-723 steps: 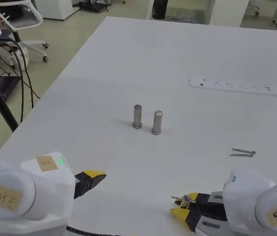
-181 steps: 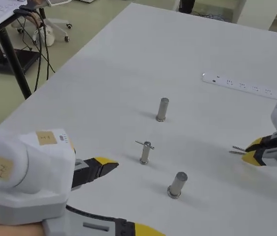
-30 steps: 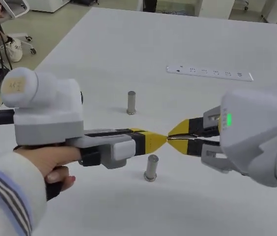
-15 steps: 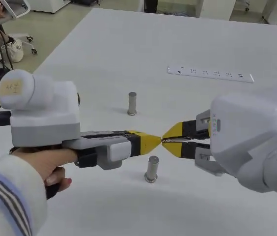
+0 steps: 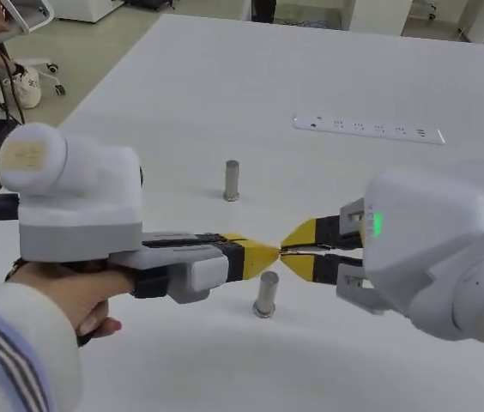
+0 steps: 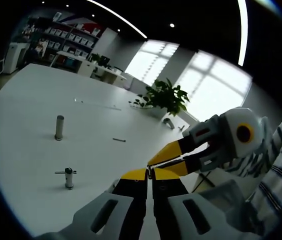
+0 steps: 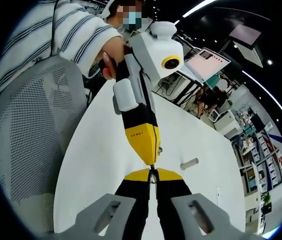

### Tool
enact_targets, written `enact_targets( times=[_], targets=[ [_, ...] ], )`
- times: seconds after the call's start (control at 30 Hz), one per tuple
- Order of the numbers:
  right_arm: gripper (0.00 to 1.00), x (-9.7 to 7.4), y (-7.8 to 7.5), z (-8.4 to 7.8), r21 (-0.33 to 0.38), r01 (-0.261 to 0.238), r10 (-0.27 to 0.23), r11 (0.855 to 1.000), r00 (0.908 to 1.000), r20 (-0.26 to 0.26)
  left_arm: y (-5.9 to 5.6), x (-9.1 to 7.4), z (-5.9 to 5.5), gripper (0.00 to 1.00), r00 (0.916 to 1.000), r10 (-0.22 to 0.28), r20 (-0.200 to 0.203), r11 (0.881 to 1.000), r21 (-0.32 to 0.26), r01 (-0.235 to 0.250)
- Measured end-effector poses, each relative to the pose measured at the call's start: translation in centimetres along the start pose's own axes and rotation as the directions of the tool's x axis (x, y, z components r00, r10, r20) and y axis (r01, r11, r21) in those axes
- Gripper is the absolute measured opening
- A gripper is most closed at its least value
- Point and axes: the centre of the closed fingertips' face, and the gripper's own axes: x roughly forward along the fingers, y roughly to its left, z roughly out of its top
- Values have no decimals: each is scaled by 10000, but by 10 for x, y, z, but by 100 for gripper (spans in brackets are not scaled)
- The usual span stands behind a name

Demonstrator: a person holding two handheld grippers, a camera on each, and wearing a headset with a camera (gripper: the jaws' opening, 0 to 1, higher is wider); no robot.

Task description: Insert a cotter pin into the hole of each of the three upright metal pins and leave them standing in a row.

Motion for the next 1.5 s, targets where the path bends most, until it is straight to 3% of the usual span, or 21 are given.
enact_targets(
  times=[0.03,0.17,0.27,0.33,0.5,0.67,0.77,1.0,1.27,1.33,1.5],
  targets=[
    [0,-1,-1,1,78,54,-55,10000,9999,85,-1,0,1,0,10000,-53,58,10000,-38,53],
    [17,-1,-4,0,292,94,-97,9995,9999,110,-1,-2,0,0,10000,-77,61,10000,3,77],
    [19,-1,-1,-8,408,-96,105,9991,9997,-210,-2,-5,1,0,9999,-129,94,9993,353,126],
    [21,0,1,-13,794,-240,263,9966,9993,-279,-1,-6,2,0,10000,-16,41,9938,1114,11],
    [21,-1,2,-9,2028,-562,523,9776,9983,247,-3,-9,4,0,10000,-92,-10,9857,1684,92],
    [21,-2,0,-9,2890,-781,637,9541,9962,588,-4,-11,0,0,9995,-72,-308,9613,2750,154],
    [21,-2,1,-10,3328,-913,723,9386,9950,689,-11,-12,1,0,9988,-391,-295,9369,3464,469],
    [18,-2,5,-8,3331,-1006,774,9375,9936,822,-21,-13,-4,0,9963,-743,-442,9101,4055,859],
    [11,1,19,-7,3104,-1449,1285,9395,9890,730,-20,-13,-13,0,9933,-789,-840,8995,4236,1073],
    [10,1,21,-7,3105,-1541,1380,9380,9877,734,-20,-14,-16,0,9918,-808,-987,8897,4414,1164],
    [5,2,33,-8,3138,-2084,1951,9263,9780,736,-21,-14,-25,0,9867,-873,-1370,8499,5065,1455]
  ],
)
